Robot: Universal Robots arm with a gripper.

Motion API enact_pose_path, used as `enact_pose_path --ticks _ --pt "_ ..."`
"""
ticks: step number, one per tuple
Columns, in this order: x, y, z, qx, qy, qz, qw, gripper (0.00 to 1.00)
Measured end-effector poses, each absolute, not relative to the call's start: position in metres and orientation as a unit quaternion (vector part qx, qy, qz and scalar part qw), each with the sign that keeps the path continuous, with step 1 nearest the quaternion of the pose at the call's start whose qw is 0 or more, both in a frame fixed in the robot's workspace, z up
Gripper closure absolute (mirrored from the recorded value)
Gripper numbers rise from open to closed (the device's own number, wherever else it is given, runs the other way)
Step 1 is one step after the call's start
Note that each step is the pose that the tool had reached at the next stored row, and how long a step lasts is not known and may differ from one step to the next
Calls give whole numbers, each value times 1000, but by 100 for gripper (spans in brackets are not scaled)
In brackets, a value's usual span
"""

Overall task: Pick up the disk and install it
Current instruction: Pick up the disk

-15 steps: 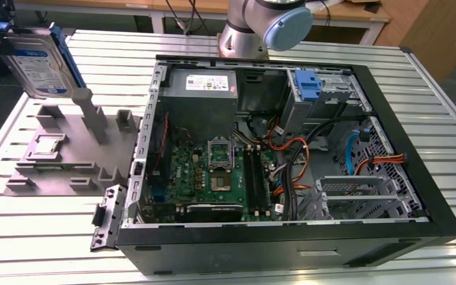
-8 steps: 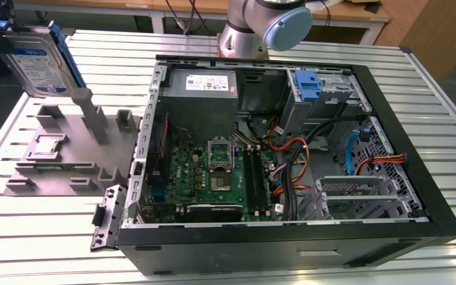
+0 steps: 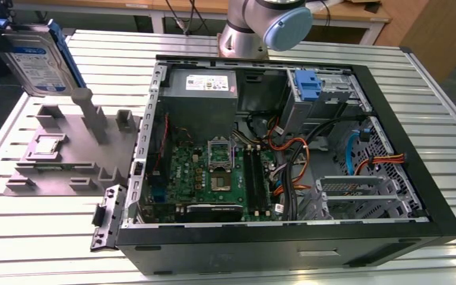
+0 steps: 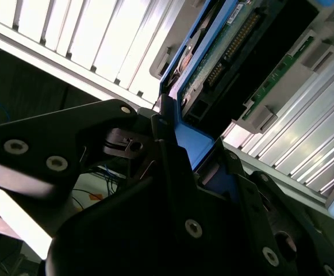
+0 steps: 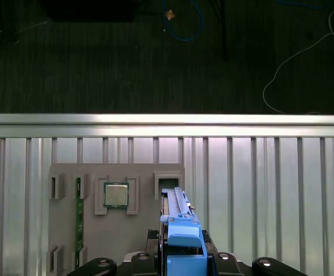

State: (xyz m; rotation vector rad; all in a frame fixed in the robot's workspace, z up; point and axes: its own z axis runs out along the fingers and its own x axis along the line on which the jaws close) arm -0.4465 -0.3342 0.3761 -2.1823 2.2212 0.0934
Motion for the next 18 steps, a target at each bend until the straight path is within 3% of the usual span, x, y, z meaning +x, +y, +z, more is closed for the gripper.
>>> enact_pose_path --ticks 18 --pt "-446 -334 381 -700 713 30 13 63"
